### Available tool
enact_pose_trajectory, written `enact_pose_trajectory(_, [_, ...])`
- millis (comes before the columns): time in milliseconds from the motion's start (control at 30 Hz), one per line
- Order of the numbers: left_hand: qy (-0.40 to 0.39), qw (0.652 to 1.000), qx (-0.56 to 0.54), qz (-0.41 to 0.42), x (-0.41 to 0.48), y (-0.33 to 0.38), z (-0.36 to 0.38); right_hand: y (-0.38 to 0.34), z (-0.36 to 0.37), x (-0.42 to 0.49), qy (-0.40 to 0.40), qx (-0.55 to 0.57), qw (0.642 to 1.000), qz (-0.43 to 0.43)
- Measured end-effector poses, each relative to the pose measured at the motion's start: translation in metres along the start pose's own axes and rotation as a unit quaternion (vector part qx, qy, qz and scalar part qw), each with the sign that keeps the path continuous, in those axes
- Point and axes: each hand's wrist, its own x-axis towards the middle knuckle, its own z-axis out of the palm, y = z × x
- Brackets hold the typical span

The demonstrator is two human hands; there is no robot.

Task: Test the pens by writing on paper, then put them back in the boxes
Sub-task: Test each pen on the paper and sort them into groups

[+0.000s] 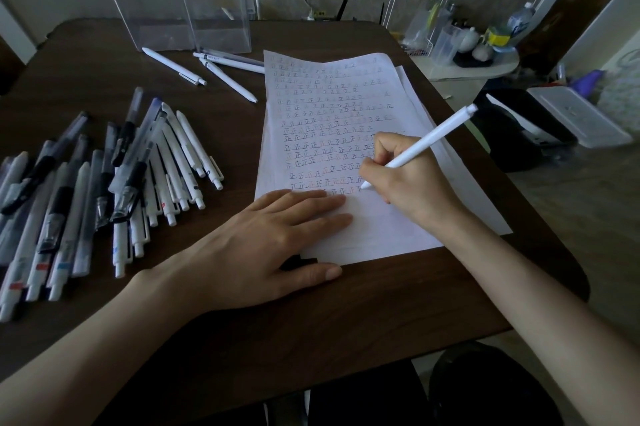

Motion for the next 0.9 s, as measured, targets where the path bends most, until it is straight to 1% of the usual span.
enact_pose_trajectory(467, [0.001, 1.0, 0.001, 0.001, 0.0001, -0.0003, 0.0004, -0.0001, -0.0013, -0.0026, -0.035, 0.016, 0.999, 0.011])
enact_pose_trajectory(567, [0.005, 1.0, 0.0, 0.004, -0.0001, -0.0007, 0.001, -0.0004, -0.0003, -0.0023, -0.026, 0.004, 1.0, 0.002])
enact_pose_trajectory(700, [0.014, 1.0, -0.002, 0.011, -0.0006, -0.0015, 0.0018, -0.0018, -0.0037, -0.004, -0.021, 0.037, 0.999, -0.009])
enact_pose_trajectory(800, [0.044, 0.999, -0.005, 0.022, -0.0002, -0.001, -0.0006, -0.0047, -0.0057, -0.0044, -0.02, 0.059, 0.998, -0.02])
enact_pose_trajectory(900, [0.117, 0.993, -0.023, 0.022, 0.0004, -0.0022, -0.004, -0.0043, -0.0052, -0.0037, -0.034, 0.038, 0.998, -0.041])
